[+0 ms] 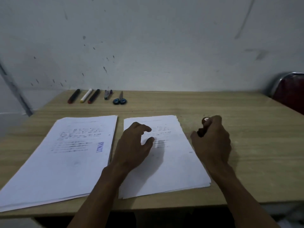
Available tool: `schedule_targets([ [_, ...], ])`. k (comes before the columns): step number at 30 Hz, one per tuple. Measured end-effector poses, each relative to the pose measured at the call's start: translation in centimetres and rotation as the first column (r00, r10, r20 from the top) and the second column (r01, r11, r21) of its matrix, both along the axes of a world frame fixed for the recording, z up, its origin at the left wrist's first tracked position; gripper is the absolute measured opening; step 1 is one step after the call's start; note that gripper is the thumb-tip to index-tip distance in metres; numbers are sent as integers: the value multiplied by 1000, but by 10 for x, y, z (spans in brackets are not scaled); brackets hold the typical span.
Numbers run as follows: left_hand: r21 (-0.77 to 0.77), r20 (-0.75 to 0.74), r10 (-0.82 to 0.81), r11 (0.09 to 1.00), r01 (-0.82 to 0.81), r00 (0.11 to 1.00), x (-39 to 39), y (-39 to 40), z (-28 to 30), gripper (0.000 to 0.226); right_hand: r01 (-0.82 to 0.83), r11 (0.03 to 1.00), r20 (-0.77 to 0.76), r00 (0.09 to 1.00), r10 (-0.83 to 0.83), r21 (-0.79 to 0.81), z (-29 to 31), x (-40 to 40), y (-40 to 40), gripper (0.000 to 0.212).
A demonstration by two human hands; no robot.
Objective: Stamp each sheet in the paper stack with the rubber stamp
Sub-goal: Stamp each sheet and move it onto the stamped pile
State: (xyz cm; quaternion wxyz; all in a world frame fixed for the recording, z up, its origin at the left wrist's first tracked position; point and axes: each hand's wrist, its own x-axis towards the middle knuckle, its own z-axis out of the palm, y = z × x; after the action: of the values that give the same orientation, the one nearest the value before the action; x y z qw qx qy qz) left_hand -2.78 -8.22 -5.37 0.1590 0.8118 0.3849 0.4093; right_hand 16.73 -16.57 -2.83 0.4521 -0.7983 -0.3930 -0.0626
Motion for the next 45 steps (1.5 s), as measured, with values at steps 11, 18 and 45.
schedule_targets([
  [11, -4, -7, -35, 999, 35, 999, 27, 4, -6, 27, 40, 968, -6, 999, -42, -249, 7, 53, 13, 55],
  [18, -40, 1, -30, 999, 30, 1000, 29, 9, -8, 25, 10, 965, 48, 999, 2, -260, 12, 60, 14, 37],
  [45, -40, -261, -44, 999, 35, 964, 45, 10, -24, 31, -209, 843, 183, 924, 336, -496, 4, -8, 17, 32],
])
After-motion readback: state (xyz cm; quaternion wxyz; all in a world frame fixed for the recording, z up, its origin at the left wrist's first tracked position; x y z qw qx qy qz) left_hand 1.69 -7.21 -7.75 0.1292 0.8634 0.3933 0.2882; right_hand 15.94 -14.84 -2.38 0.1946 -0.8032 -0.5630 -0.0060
